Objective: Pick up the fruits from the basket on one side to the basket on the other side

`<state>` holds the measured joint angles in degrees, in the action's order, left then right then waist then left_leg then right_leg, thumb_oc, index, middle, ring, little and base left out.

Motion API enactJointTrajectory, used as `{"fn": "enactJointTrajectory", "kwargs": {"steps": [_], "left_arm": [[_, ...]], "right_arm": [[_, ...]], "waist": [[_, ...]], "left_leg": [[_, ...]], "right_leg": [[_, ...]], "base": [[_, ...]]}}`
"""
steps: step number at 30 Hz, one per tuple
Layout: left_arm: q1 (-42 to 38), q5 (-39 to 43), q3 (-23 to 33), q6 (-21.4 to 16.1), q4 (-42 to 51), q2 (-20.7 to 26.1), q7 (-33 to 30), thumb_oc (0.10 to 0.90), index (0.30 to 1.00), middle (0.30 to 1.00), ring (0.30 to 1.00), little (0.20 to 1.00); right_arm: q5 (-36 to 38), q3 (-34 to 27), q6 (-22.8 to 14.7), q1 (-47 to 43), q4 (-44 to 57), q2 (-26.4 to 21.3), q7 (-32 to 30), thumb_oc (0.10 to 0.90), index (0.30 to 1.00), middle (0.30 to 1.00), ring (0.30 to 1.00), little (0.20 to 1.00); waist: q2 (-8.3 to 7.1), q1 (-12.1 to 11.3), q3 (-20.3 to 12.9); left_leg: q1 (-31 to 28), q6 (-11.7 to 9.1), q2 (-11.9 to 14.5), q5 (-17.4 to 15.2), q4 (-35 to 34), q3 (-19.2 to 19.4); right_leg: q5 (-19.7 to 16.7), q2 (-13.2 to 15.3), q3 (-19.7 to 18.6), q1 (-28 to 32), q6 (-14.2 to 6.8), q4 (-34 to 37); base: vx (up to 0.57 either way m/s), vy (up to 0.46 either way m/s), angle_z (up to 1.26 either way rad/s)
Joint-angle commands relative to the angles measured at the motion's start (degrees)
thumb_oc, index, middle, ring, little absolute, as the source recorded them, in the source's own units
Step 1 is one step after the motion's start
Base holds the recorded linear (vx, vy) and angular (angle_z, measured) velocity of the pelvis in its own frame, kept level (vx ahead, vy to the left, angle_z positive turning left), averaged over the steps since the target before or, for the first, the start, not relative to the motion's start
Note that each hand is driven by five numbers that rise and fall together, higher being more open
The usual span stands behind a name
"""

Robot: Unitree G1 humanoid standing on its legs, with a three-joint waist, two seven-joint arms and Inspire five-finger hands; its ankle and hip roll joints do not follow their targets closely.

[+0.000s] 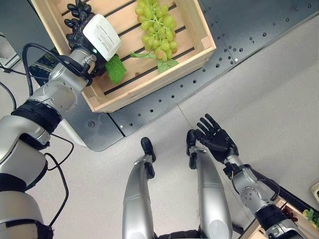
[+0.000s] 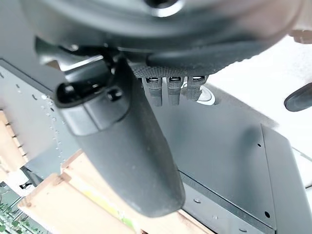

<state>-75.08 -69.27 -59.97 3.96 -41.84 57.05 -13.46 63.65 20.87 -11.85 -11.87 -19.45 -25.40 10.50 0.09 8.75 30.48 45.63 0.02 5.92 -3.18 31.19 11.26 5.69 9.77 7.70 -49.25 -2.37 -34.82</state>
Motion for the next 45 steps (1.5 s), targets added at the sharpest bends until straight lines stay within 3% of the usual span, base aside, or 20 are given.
{"fn": "enactJointTrajectory", "kwargs": {"steps": [1, 9, 15, 18, 19, 24, 26, 28, 30, 31, 34, 38, 45], "left_arm": [[-1.1, 4.16, 4.3, -0.13, -1.56, 6.11, -3.83, 0.4, 0.3, 0.3, 0.3, 0.3], [1.16, 24.13, 7.06, -5.94, -0.28, 5.5, -16.53, 0.4, 0.3, 0.3, 0.3, 0.3], [7.04, 40.45, 16.43, -12.14, 2.04, 2.98, -23.03, 0.4, 0.3, 0.3, 0.3, 0.3], [10.71, 46.7, 22.04, -13.57, 3.23, 0.69, -22.71, 0.4, 0.3, 0.3, 0.3, 0.3], [14.5, 50.33, 27.4, -14.87, 4.07, -1.53, -21.49, 0.4, 0.3, 0.3, 0.3, 0.3], [20.51, 60.53, 36.48, -16.27, 6.18, -5.55, -19.5, 0.4, 0.3, 0.3, 0.3, 0.3], [21.16, 63.14, 37.7, -17.0, 6.24, -6.18, -19.34, 0.4, 0.3, 0.3, 0.3, 0.3], [23.81, 74.26, 41.87, -19.02, 7.27, -9.07, -18.01, 0.4, 0.3, 0.3, 0.3, 0.3], [24.47, 77.44, 42.95, -19.66, 7.66, -10.01, -17.76, 0.4, 0.3, 0.3, 0.3, 0.3], [25.78, 82.51, 45.32, -20.3, 8.5, -12.61, -16.81, 0.4, 0.3, 0.3, 0.3, 0.3], [27.59, 91.05, 48.38, -22.96, 9.06, -17.98, -15.46, 0.4, 0.3, 0.3, 0.3, 0.3], [29.2, 96.3, 49.7, -24.29, 9.61, -21.52, -13.42, 0.4, 0.3, 0.3, 0.3, 0.3], [32.69, 110.11, 50.93, -24.07, 11.9, -27.92, -5.95, 0.4, 0.3, 0.3, 0.3, 0.3]], "right_arm": [[1.77, -1.77, -3.27, 2.87, 7.04, -1.51, 0.41, 0.8, 0.9, 0.9, 0.9, 0.9], [1.19, -0.94, -2.88, 2.81, 6.25, -0.6, 1.66, 0.8, 0.9, 0.9, 0.9, 0.9], [-0.59, -1.15, -1.35, 3.25, 5.99, 1.02, 0.98, 0.8, 0.9, 0.9, 0.9, 0.9], [-1.94, -1.16, -0.56, 3.31, 5.66, 2.0, 0.72, 0.8, 0.9, 0.9, 0.9, 0.9], [-4.02, -1.24, -0.44, 3.67, 5.44, 3.13, 0.95, 0.8, 0.9, 0.9, 0.9, 0.9], [-6.17, -1.75, 0.81, 5.18, 5.76, 4.55, 1.16, 0.8, 0.9, 0.9, 0.9, 0.9], [-6.56, -1.94, 0.92, 5.5, 5.72, 4.64, 1.42, 0.8, 0.9, 0.9, 0.9, 0.9], [-8.47, -1.99, 0.07, 6.9, 5.59, 5.06, 1.82, 0.8, 0.9, 0.9, 0.9, 0.9], [-8.98, -1.93, 0.07, 7.17, 5.64, 5.23, 1.81, 0.8, 0.9, 0.9, 0.9, 0.9], [-10.15, -1.85, 0.1, 7.6, 5.63, 5.71, 1.87, 0.8, 0.9, 0.9, 0.9, 0.9], [-12.93, -1.23, -0.16, 7.19, 4.9, 6.77, 1.89, 0.8, 0.9, 0.9, 0.9, 0.9], [-16.38, -0.21, -0.53, 6.42, 5.02, 7.18, 2.1, 0.8, 0.9, 0.9, 0.9, 0.9], [-21.87, 2.09, -0.82, 4.74, 6.56, 7.57, 2.37, 0.8, 0.9, 0.9, 0.9, 0.9]], "waist": [[0.73, 0.06, -0.68], [0.46, -0.3, -0.68], [0.08, -0.49, -0.68], [-0.01, -0.58, -0.68], [-0.03, -0.59, -0.68], [0.04, -0.4, -0.68], [0.1, -0.32, -0.75], [0.42, -0.13, -2.61], [0.53, -0.07, -3.12], [0.74, 0.0, -4.25], [1.13, 0.21, -6.33], [1.61, 0.23, -8.94], [2.64, -0.69, -15.93]], "left_leg": [[-4.39, 1.87, -2.81, -4.04, -2.56, 3.55], [-10.19, 2.17, -3.0, -5.65, -1.56, 3.25], [-16.13, 2.09, -2.66, -7.08, -0.46, 3.04], [-19.1, 1.9, -2.54, -7.4, -0.47, 2.91], [-21.98, 1.76, -2.51, -7.57, -0.95, 2.78], [-29.12, 1.42, -2.65, -7.22, -3.99, 3.03], [-30.32, 1.36, -2.68, -7.2, -4.47, 3.0], [-33.28, 1.17, -2.85, -6.91, -6.46, 2.91], [-34.12, 1.11, -2.91, -6.82, -7.09, 2.94], [-35.73, 0.92, -3.04, -6.67, -8.26, 3.02], [-39.05, 0.58, -3.34, -6.14, -11.3, 2.88], [-42.62, 0.06, -3.49, -4.99, -15.45, 2.45], [-49.38, -1.1, -3.69, -1.81, -24.99, 1.12]], "right_leg": [[-3.02, -1.31, -1.2, 4.92, -1.76, 6.53], [-1.33, -1.58, -1.3, 10.65, -1.62, 5.26], [0.84, -1.31, -0.87, 16.54, -1.05, 3.55], [1.66, -0.95, -0.7, 19.33, -0.77, 3.01], [2.2, -0.77, -0.69, 21.76, -0.7, 2.88], [2.66, -0.33, -0.24, 28.64, -0.59, 5.47], [2.77, -0.23, -0.15, 29.86, -0.52, 5.92], [3.05, -0.01, 0.11, 32.65, -0.33, 7.55], [3.09, 0.05, 0.24, 33.48, -0.29, 8.11], [3.26, 0.22, 0.54, 35.2, -0.21, 9.23], [3.36, 0.3, 0.97, 38.54, 0.02, 12.03], [2.86, -0.21, 1.24, 42.54, 0.11, 16.28], [-0.02, -1.56, 2.13, 50.88, -0.38, 26.5]], "base": [[0.0, 0.0, 0.0], [-0.02, -0.021, -0.02], [-0.01, -0.025, -0.04], [0.01, -0.043, -0.02], [0.04, -0.05, -0.02], [0.03, -0.026, -0.05], [0.03, -0.025, -0.08], [0.06, -0.042, -0.04], [0.06, -0.022, 0.0], [0.06, -0.016, -0.02], [0.06, -0.028, -0.03], [0.05, -0.045, 0.05], [0.06, -0.054, 0.02]]}}
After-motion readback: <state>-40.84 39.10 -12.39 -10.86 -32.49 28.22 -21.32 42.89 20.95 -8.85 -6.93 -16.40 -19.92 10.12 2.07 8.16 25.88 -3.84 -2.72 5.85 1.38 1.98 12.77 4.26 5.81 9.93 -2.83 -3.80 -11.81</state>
